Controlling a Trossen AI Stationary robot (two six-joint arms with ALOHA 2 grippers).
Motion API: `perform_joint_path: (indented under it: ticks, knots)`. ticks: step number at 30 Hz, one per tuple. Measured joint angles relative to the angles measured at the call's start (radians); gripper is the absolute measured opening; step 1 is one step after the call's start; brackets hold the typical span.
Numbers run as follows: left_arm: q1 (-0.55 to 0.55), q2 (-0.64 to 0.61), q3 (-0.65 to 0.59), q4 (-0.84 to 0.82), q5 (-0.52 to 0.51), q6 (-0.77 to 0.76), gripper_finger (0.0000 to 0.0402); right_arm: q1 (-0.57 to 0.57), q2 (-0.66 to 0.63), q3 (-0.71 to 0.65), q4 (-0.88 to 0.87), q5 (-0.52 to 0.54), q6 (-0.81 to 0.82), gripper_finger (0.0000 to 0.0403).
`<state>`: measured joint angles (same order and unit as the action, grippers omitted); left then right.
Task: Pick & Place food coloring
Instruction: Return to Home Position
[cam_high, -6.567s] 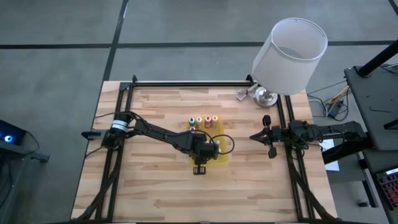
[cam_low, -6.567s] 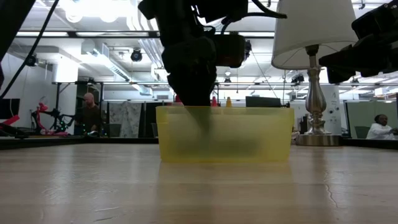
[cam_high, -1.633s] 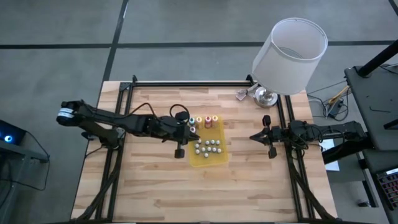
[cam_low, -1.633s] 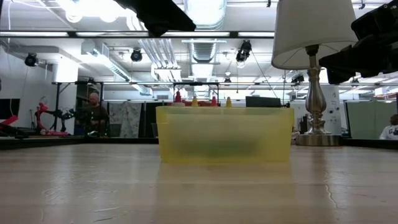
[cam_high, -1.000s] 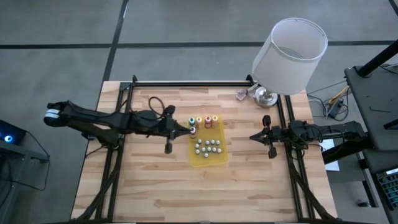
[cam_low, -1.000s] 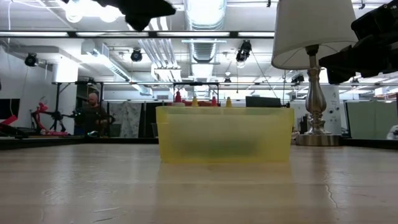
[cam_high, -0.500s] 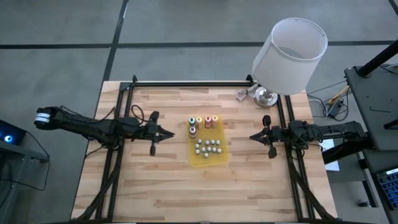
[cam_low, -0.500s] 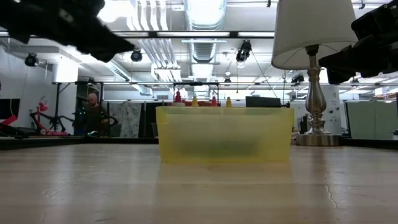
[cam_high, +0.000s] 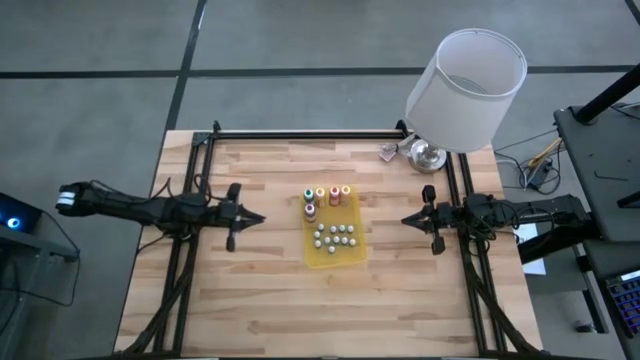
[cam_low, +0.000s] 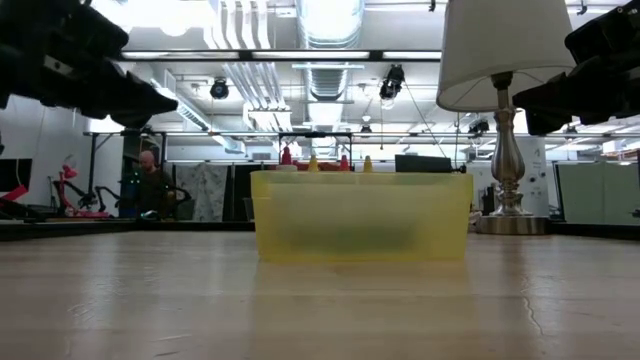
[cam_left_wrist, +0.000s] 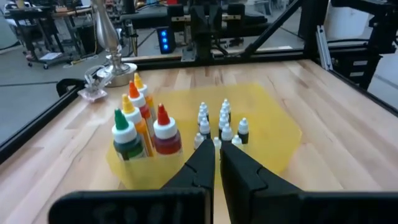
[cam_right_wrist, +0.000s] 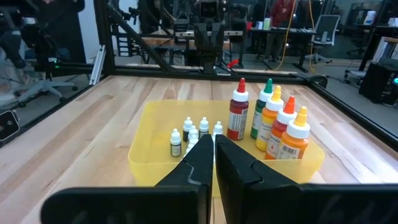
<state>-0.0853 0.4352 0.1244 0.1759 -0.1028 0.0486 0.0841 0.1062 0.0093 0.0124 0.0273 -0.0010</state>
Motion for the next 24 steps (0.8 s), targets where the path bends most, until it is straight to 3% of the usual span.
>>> perform_joint_path:
  ticks: [24]
  knots:
    - [0.000,-0.371,-0.115,-0.124,0.000,0.000,0.0000,0.000,0.000,0.000,0.000,0.000,0.000,0.0009]
